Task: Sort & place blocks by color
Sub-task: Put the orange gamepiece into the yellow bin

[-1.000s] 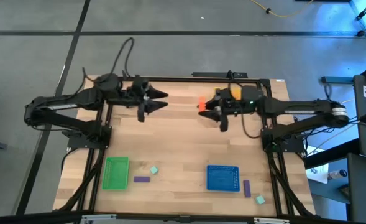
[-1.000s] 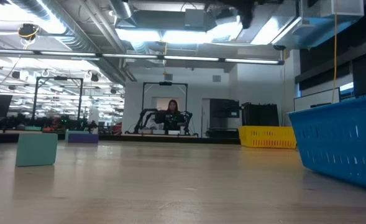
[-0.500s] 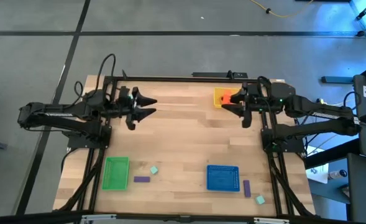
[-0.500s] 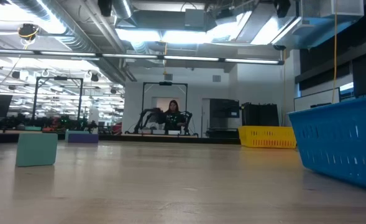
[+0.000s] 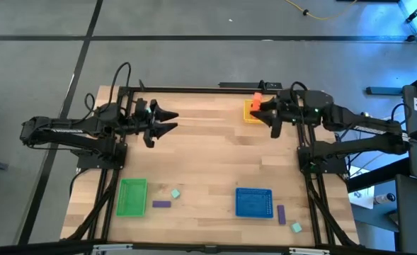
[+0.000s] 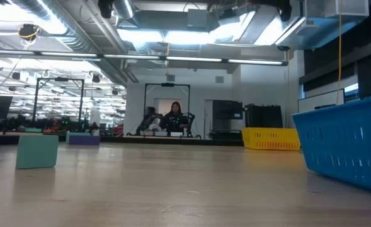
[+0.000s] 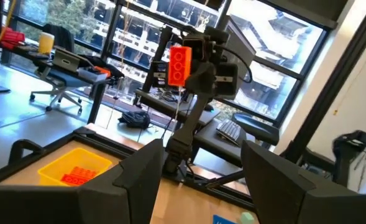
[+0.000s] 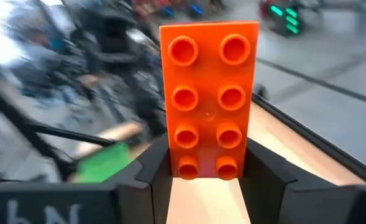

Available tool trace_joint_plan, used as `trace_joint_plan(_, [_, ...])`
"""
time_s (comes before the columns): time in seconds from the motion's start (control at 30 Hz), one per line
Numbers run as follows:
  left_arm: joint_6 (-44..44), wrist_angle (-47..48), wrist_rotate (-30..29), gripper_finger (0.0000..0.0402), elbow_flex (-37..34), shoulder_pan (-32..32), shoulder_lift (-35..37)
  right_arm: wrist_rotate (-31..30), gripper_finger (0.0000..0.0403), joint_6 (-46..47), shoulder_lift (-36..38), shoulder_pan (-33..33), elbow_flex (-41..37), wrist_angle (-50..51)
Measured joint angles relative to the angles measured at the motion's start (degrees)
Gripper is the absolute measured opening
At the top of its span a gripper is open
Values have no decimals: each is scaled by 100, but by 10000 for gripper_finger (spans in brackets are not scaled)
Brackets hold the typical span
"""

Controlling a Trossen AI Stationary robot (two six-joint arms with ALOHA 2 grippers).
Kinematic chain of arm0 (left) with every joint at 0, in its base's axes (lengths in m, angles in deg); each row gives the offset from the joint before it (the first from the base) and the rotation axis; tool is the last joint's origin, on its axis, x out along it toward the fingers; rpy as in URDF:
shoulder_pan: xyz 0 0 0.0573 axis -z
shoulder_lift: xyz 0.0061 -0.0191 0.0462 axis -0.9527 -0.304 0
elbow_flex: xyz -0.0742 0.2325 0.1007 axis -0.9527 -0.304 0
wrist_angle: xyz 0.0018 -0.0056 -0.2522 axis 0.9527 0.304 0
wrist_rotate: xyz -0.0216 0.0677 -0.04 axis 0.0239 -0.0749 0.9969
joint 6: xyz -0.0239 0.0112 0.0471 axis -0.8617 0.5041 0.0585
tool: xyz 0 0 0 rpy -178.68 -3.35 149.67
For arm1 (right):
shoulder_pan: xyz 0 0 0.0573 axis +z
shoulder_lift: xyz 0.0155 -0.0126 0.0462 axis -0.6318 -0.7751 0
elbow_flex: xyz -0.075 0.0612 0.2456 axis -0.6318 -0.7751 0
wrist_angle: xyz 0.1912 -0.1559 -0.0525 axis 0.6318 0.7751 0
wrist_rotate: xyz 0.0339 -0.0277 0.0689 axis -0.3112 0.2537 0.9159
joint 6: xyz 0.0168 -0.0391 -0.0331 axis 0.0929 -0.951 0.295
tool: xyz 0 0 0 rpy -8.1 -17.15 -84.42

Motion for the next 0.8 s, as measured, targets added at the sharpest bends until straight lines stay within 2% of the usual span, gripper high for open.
trace_joint_plan(0.2, [0, 4, -57, 208, 0, 0, -1, -725, 146, 366, -1001, -893, 1060, 2158])
trace_joint_plan(0.3, [0, 5, -61, 208, 0, 0, -2, -720, 150, 492, -1516, -1426, 1228, 3044])
trace_joint_plan(0.4, [-3, 4, -61, 208, 0, 0, -2, -562, 153, 672, -1970, -1905, 1076, 3530])
trace_joint_plan(0.6, [-11, 4, -213, 208, 0, 0, -2, -424, 154, 842, -2734, -2525, 349, 3464])
trace_joint_plan(0.8, [-15, 2, -436, 208, 0, 0, -2, -338, 155, 1034, -3246, -2855, 41, 3015])
